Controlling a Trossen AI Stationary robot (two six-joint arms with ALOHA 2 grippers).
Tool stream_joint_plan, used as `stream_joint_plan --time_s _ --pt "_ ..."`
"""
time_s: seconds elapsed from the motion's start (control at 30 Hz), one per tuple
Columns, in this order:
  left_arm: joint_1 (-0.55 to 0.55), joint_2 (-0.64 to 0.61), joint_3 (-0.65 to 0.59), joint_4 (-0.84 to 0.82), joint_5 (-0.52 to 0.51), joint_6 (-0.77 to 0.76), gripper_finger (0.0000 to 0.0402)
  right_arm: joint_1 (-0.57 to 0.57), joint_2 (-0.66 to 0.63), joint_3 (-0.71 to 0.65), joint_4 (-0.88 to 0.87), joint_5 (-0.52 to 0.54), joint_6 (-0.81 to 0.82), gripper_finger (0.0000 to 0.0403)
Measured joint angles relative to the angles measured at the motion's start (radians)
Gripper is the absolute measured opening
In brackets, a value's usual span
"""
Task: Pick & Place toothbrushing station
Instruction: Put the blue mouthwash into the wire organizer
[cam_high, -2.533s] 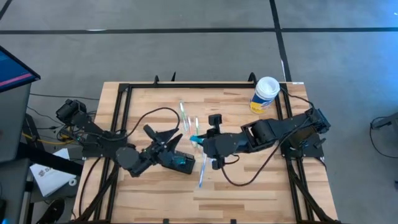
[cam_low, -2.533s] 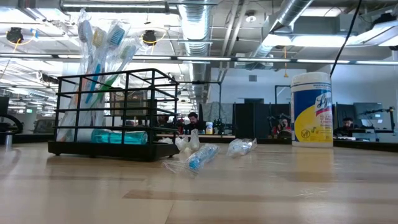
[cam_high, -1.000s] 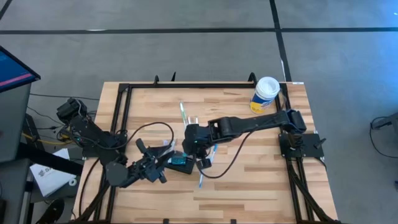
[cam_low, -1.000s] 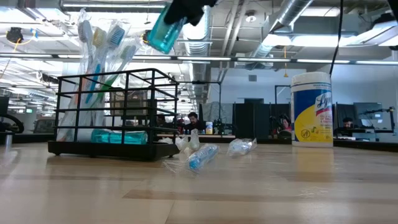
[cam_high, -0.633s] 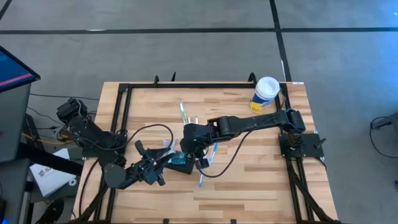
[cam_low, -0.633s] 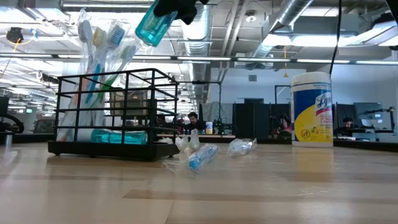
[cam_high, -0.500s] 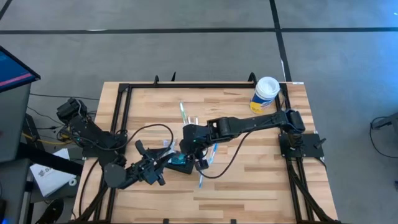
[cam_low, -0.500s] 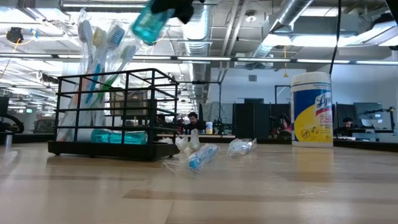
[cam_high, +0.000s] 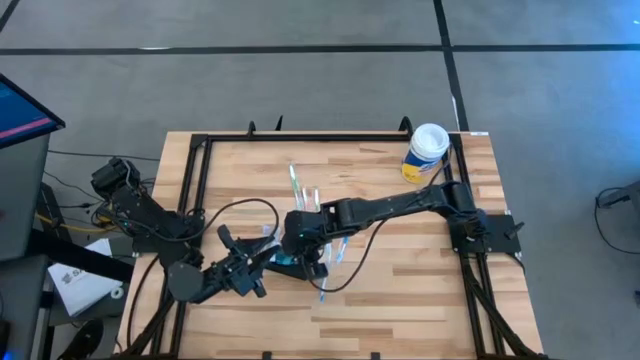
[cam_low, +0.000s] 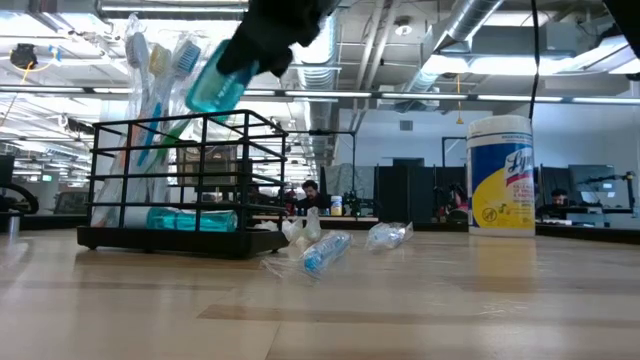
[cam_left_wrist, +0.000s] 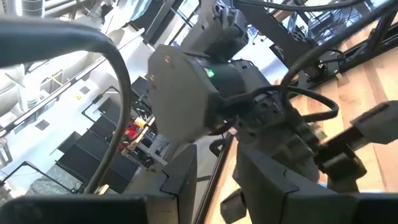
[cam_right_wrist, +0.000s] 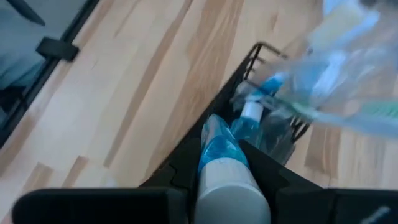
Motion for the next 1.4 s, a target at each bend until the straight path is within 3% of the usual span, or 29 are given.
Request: stream_joint_plan --time_s 1.4 --pt "-0.007 0.0 0.0 -0.001 0.001 0.0 0.0106 -0.01 0.127 0.003 0.094 -0.017 -0.004 0.0073"
